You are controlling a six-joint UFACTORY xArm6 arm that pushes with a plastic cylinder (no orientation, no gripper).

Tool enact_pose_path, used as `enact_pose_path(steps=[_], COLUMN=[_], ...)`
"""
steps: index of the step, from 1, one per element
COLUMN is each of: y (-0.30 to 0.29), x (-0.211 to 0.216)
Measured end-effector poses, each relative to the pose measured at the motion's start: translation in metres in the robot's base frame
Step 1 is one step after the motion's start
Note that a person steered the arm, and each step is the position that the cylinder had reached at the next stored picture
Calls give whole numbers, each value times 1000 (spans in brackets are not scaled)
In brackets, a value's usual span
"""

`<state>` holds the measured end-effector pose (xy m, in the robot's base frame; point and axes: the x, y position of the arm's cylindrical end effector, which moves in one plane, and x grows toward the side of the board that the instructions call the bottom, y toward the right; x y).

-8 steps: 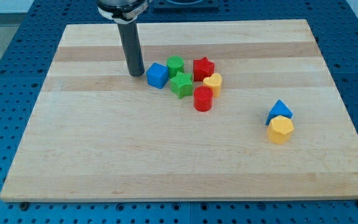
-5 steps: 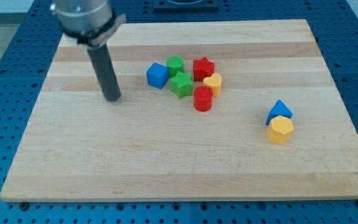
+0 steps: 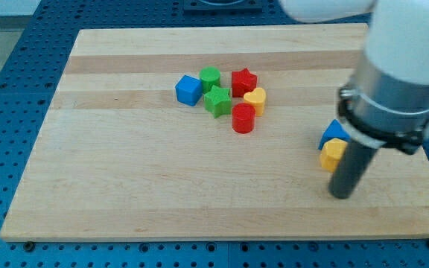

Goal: Move the blue triangle below the blue cube

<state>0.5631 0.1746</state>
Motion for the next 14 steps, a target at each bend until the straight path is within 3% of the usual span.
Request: enact_pose_path(steps=[1,3,7,10,14], y=[48,58,-28,-38,-127], x=[-6,-52,-79,-98,-61])
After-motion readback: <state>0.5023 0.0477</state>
